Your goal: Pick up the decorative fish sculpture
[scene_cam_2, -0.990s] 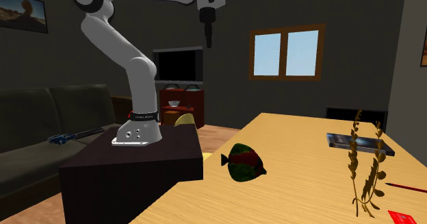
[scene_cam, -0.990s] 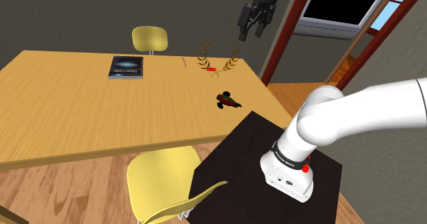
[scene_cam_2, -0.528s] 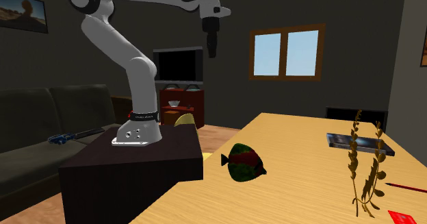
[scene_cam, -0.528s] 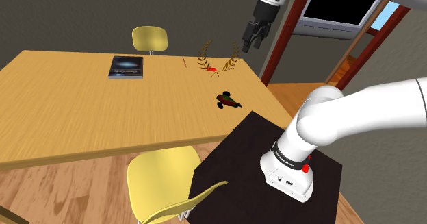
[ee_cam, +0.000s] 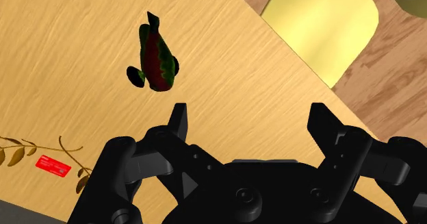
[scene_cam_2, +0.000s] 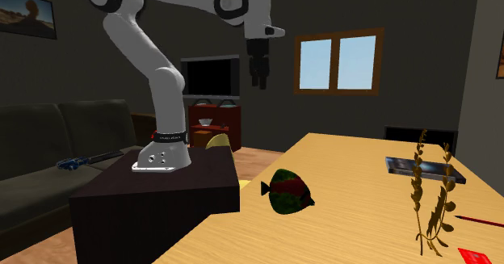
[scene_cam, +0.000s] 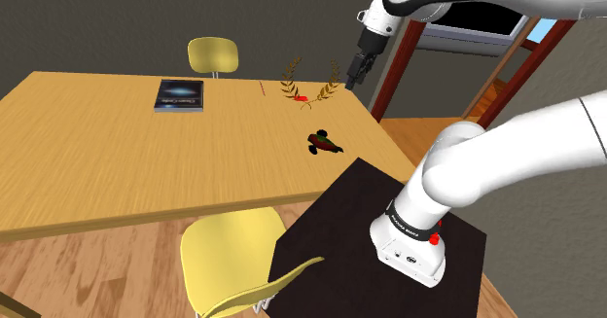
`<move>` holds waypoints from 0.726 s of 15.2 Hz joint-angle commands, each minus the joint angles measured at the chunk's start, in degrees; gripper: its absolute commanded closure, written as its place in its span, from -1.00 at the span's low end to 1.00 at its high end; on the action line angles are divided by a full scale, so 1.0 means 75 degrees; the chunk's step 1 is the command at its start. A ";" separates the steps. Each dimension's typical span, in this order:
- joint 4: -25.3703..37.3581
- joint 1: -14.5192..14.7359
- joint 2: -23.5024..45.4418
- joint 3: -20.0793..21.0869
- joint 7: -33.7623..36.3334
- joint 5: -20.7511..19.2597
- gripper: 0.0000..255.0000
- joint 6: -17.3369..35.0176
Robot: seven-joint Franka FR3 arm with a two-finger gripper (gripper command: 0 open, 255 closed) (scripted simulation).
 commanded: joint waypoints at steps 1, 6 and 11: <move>-0.0038 0.0110 0.0467 -0.0509 -0.0637 -0.0005 -1.00 0.0477; 0.0230 0.0634 0.1873 -0.1800 -0.2329 0.0402 -1.00 0.1414; 0.0847 0.1497 0.3816 -0.3162 -0.4582 0.1800 -1.00 0.2099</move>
